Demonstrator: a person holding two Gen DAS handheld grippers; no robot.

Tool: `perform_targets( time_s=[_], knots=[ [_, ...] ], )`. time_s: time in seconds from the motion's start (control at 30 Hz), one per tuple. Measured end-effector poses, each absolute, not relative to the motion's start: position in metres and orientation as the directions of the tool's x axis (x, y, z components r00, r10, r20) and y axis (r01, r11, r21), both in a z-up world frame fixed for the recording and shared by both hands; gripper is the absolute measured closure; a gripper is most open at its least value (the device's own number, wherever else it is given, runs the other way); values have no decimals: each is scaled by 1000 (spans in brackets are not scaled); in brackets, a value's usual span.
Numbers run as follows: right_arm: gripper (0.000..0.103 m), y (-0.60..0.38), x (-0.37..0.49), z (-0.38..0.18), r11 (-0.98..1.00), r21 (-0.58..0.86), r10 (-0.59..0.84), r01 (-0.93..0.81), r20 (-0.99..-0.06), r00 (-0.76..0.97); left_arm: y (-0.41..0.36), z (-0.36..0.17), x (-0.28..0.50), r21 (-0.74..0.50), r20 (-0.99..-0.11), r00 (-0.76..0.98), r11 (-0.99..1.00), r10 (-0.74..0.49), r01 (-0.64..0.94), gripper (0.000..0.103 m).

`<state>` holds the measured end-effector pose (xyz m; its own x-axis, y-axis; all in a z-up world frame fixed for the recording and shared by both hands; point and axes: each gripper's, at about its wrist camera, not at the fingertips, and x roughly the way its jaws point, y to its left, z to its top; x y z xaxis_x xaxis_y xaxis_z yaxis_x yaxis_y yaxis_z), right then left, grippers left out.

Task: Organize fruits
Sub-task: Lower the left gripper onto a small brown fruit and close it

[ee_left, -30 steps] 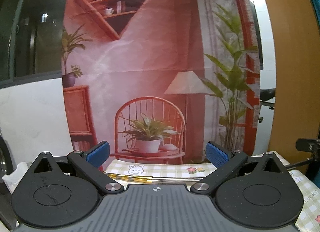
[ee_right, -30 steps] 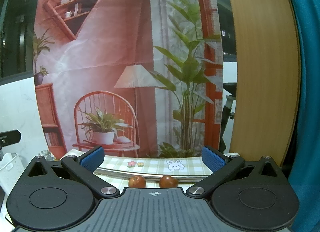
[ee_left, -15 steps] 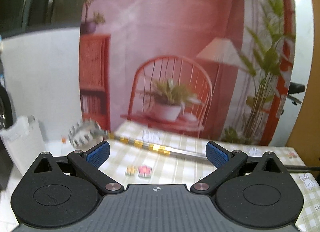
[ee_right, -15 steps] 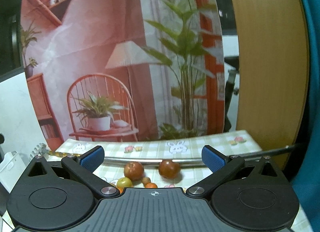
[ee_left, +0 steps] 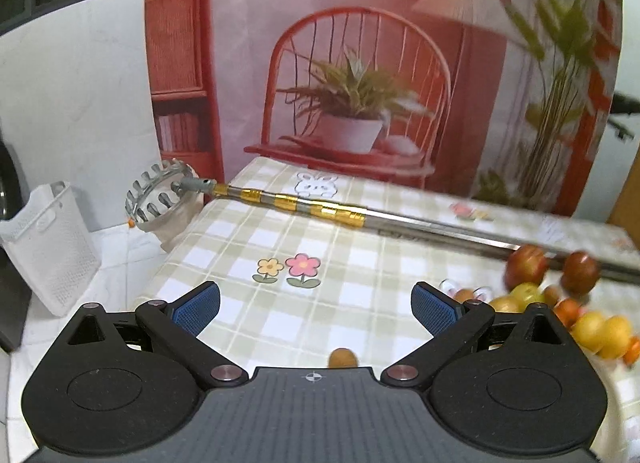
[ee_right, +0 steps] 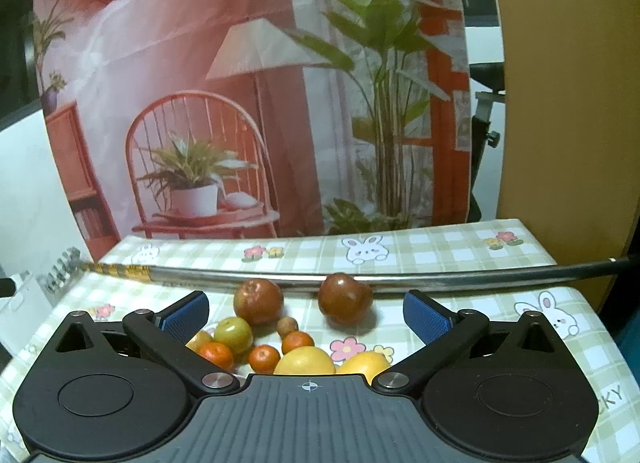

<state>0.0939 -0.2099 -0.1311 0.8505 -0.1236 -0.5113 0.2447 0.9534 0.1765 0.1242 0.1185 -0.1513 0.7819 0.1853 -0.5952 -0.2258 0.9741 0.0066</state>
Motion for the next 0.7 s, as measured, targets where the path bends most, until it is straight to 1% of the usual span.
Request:
perform_targets(
  time_s=[0.07,0.13,0.17,0.23,0.27,0.3,0.33,0.47,0.5,0.57,0.6,0.7],
  knots=[
    [0,-209,96,-135,952,174,-129,251,-516,847,120,-161,129,4,-595,784,976,176,-216,7],
    [0,-210,99,-139,952,171,-130,255,-529,839,121,-171,138,-23,-626,767,980,142,-200,18],
    [0,-210,101,-142,952,166,-132,258,-537,833,123,-177,143,-46,-643,757,980,117,-191,21],
    [0,-210,104,-146,952,156,-138,264,-552,822,127,-188,150,-83,-677,732,979,80,-184,31],
    [0,-211,105,-148,951,155,-138,266,-559,818,127,-194,152,-90,-686,724,980,67,-176,35],
    [0,-211,106,-151,951,156,-137,268,-564,814,127,-199,155,-93,-691,721,983,53,-161,41],
    [0,-212,108,-153,950,157,-137,271,-571,810,127,-205,156,-89,-693,719,986,43,-144,46],
    [0,-218,111,-162,943,175,-130,283,-589,798,122,-223,163,-52,-710,703,992,42,-112,51],
    [0,-220,110,-164,941,179,-131,288,-592,795,122,-227,165,-50,-718,695,993,41,-111,55],
    [1,-223,111,-168,937,188,-128,295,-598,791,125,-235,168,-66,-736,677,991,28,-112,59],
    [1,-224,111,-170,935,195,-126,297,-601,790,126,-238,168,-78,-742,670,990,19,-115,63],
    [2,-227,111,-175,930,214,-114,300,-607,786,130,-246,172,-94,-755,656,987,12,-126,65]
  ],
)
